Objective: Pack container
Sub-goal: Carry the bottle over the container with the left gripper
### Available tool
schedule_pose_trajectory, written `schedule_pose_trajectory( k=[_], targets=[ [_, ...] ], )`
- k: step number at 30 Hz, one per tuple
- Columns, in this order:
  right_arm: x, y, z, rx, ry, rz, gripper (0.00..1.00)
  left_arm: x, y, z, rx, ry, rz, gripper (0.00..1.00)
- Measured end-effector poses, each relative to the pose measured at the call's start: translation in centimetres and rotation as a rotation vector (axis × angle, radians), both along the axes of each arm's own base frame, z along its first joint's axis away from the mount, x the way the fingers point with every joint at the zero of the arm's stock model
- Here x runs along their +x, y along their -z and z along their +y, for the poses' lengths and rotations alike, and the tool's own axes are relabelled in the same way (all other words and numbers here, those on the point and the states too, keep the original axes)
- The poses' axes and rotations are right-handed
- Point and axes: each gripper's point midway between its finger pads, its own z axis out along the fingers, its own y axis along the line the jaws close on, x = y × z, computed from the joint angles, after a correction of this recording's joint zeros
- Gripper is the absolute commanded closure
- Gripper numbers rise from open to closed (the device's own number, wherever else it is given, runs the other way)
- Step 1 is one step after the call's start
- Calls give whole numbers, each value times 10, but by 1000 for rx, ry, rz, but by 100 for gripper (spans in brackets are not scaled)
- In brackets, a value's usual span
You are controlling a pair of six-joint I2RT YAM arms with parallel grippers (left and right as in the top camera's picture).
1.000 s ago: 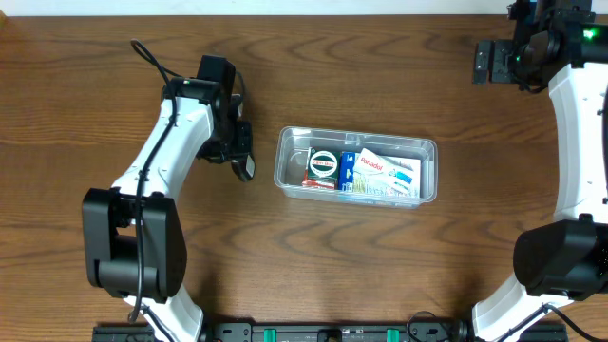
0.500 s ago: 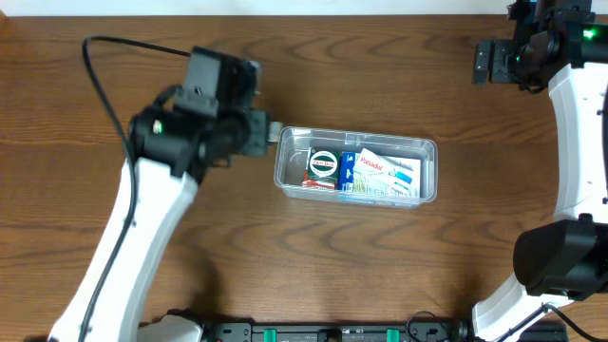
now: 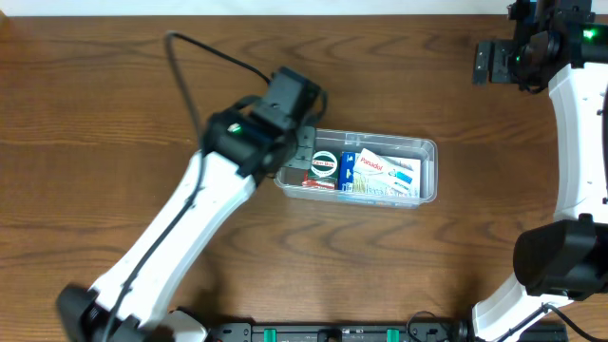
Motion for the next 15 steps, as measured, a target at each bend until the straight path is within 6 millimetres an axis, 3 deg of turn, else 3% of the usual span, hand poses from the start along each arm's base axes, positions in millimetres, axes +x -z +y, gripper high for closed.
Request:
schedule_pose_trajectory(
  k=[8, 15],
  targets=[
    [0, 0, 0, 0, 0, 0, 1, 3, 54, -15, 79, -14, 120, 78],
    [0, 0, 0, 0, 0, 0, 1, 7, 61, -11, 111, -40, 122, 78]
  ],
)
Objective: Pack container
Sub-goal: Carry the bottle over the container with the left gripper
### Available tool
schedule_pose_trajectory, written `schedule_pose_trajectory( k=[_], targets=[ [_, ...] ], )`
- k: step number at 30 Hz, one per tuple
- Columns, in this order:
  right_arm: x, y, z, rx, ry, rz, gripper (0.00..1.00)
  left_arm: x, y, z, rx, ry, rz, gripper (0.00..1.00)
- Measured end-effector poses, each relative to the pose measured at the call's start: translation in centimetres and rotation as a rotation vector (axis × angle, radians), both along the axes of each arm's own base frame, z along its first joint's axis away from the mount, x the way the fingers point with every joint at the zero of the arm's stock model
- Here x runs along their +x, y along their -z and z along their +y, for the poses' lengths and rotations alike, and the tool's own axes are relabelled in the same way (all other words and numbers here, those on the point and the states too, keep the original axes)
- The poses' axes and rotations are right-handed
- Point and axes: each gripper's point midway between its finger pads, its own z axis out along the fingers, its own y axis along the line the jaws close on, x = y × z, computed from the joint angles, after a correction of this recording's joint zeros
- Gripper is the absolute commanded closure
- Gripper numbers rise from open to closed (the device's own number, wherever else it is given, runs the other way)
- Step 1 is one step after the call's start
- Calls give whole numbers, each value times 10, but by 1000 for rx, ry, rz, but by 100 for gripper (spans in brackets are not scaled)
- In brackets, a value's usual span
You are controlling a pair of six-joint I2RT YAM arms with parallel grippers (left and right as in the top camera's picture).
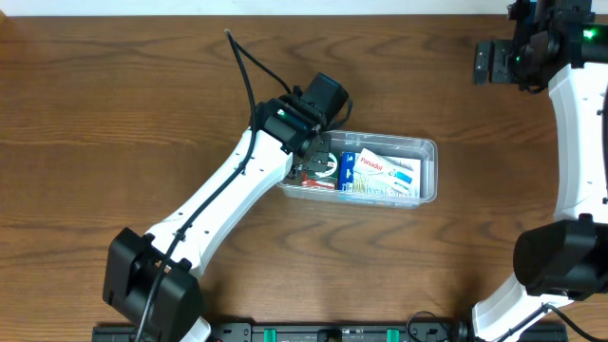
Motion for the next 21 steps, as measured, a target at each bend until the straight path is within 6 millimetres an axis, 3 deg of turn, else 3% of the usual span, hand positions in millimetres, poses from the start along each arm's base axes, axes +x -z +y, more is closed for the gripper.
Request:
schedule_pose_trajectory(
  k=[21],
  targets=[
    [0, 0, 0, 0, 0, 0, 1, 6, 0, 5, 13, -82, -26, 77]
  ],
)
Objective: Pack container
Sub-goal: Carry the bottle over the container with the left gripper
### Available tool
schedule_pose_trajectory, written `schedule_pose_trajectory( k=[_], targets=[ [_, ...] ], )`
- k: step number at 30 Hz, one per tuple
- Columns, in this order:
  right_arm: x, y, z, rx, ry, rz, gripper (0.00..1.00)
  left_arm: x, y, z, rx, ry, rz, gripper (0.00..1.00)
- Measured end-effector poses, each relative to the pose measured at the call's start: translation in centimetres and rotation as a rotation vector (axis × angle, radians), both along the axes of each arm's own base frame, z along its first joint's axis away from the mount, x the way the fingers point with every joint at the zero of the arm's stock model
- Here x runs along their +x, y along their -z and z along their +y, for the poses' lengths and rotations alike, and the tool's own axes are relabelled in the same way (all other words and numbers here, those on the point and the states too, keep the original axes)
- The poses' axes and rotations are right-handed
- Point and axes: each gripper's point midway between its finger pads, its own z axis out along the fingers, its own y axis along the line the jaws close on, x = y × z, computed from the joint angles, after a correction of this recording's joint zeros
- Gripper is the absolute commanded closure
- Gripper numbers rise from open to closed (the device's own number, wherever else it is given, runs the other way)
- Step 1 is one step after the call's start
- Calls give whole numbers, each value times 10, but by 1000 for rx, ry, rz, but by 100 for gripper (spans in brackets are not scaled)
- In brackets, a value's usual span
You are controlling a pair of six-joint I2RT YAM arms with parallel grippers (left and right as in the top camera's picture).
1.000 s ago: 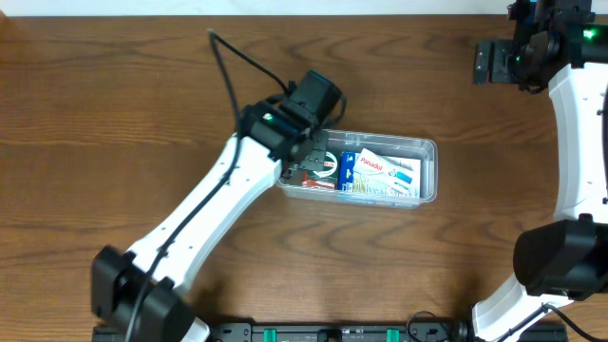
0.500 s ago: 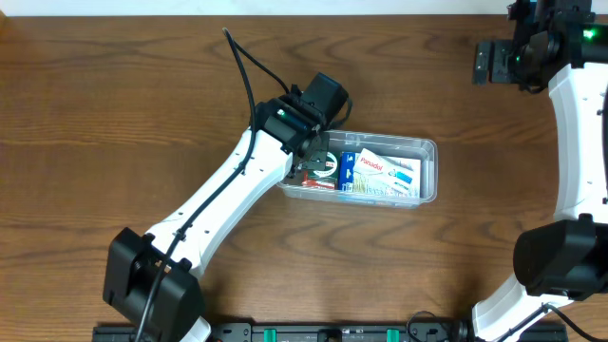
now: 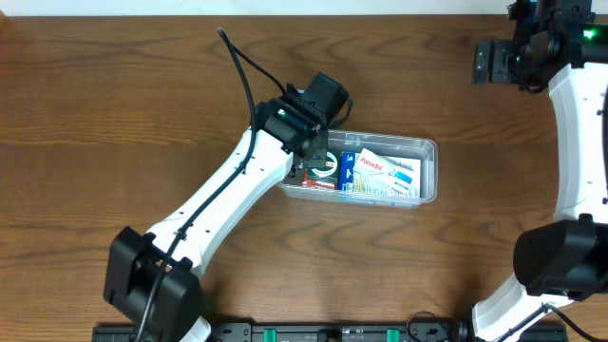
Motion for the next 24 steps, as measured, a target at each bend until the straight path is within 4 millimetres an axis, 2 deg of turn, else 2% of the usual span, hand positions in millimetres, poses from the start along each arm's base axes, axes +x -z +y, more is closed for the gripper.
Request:
schedule_pose_trajectory(
  k=[7, 24],
  targets=[
    [0, 0, 0, 0, 0, 0, 1, 1, 11, 0, 15, -13, 22, 77],
    [0, 0, 0, 0, 0, 0, 1, 0, 18, 2, 21, -15, 30, 77]
  ],
)
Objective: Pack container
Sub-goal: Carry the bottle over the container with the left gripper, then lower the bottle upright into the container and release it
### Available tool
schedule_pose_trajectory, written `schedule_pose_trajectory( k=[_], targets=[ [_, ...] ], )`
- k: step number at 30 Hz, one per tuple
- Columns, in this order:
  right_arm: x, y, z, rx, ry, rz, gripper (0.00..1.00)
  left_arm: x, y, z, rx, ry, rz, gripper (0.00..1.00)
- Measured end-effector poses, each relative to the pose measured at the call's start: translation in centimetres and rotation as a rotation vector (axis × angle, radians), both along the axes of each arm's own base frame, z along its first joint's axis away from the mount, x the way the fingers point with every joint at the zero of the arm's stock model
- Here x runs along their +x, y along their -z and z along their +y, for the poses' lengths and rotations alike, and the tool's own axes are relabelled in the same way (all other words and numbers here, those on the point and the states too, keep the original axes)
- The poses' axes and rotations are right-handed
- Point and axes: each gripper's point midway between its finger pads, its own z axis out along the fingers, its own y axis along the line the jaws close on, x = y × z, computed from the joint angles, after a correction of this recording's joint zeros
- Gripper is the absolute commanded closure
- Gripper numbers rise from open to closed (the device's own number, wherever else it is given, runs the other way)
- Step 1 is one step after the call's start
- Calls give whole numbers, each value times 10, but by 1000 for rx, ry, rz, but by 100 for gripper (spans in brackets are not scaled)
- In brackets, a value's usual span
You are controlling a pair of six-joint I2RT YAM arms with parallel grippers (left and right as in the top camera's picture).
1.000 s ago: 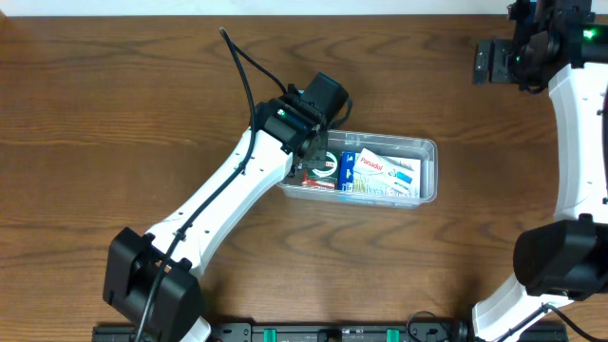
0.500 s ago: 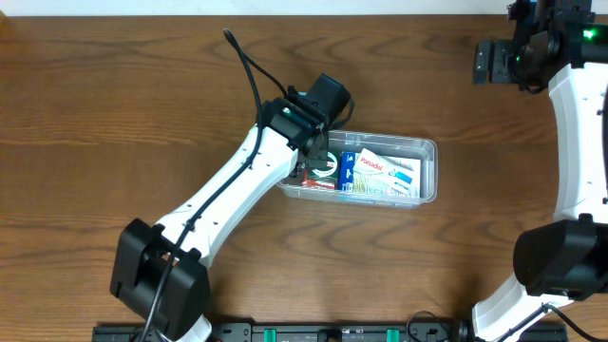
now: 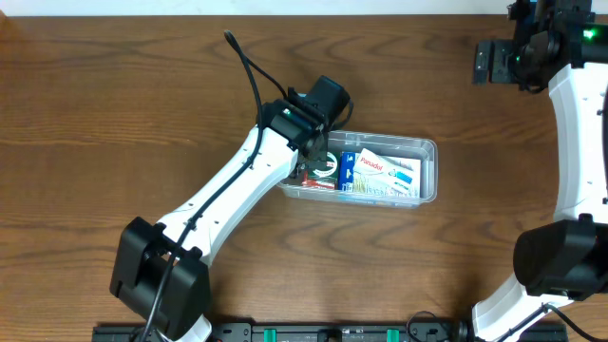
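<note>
A clear plastic container point(image 3: 429, 173) lies on the wooden table right of the middle. Inside it are a white Panadol box point(image 3: 388, 169), a blue pack point(image 3: 347, 172), a round green-and-white tin point(image 3: 329, 167) and a red item point(image 3: 319, 183). My left gripper point(image 3: 317, 158) points down into the container's left end, right over the round tin; its wrist hides the fingers, so their state does not show. My right gripper point(image 3: 484, 63) hangs at the far right back corner, away from the container, and too dark to read.
The left arm point(image 3: 228, 204) runs diagonally from the front left edge to the container, with its black cable point(image 3: 249, 66) looping up behind. The right arm point(image 3: 581, 133) stands along the right edge.
The left arm's base and elbow have shifted slightly and its cable has moved a little. The gripper stays over the tin at the container's left end. The right arm has not moved.
My left gripper first stood at the container's outer left end with the round tin fully in view. Then it was further in, over the tin, partly covering it. It has stayed there since, with only small shifts of the arm.
</note>
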Motion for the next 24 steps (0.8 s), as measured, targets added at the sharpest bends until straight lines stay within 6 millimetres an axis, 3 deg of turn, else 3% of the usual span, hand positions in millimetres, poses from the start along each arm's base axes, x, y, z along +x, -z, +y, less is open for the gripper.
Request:
schedule_pose_trajectory(
  k=[24],
  targets=[
    [0, 0, 0, 0, 0, 0, 1, -8, 18, 3, 12, -1, 39, 77]
  ],
)
